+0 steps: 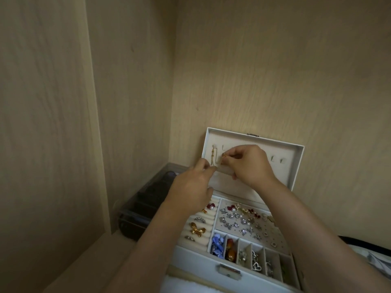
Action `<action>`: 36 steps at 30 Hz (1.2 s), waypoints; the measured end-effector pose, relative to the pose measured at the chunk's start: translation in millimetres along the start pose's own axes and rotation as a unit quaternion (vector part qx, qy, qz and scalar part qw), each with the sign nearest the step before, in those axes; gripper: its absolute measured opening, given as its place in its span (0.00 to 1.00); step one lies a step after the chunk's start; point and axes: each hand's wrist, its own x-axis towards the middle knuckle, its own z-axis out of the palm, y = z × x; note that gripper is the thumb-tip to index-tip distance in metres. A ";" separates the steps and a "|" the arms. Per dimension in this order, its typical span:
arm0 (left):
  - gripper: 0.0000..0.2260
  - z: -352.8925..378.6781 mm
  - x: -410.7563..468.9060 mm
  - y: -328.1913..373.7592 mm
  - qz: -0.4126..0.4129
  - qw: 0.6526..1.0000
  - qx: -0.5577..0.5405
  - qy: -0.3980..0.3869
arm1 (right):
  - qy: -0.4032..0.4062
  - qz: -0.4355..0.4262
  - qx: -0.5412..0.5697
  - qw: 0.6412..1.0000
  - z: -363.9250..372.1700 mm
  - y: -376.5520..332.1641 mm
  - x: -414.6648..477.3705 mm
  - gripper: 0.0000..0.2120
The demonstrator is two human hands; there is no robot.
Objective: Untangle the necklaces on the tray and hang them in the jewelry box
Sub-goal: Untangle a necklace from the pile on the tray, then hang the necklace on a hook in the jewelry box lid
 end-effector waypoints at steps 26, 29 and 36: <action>0.15 -16.1 13.9 2.0 -0.028 0.999 0.018 0.027 | -0.125 -0.076 -0.232 0.962 1.7 1.4 -24.7 0.13; 0.15 -28.3 11.1 18.2 -0.034 0.995 0.053 0.072 | -0.132 -0.068 -0.178 0.973 -21.8 5.8 -33.7 0.15; 0.11 -36.3 10.1 87.9 -0.016 0.996 -0.086 -0.025 | -0.125 -0.041 -0.112 0.985 -88.7 29.0 -73.5 0.08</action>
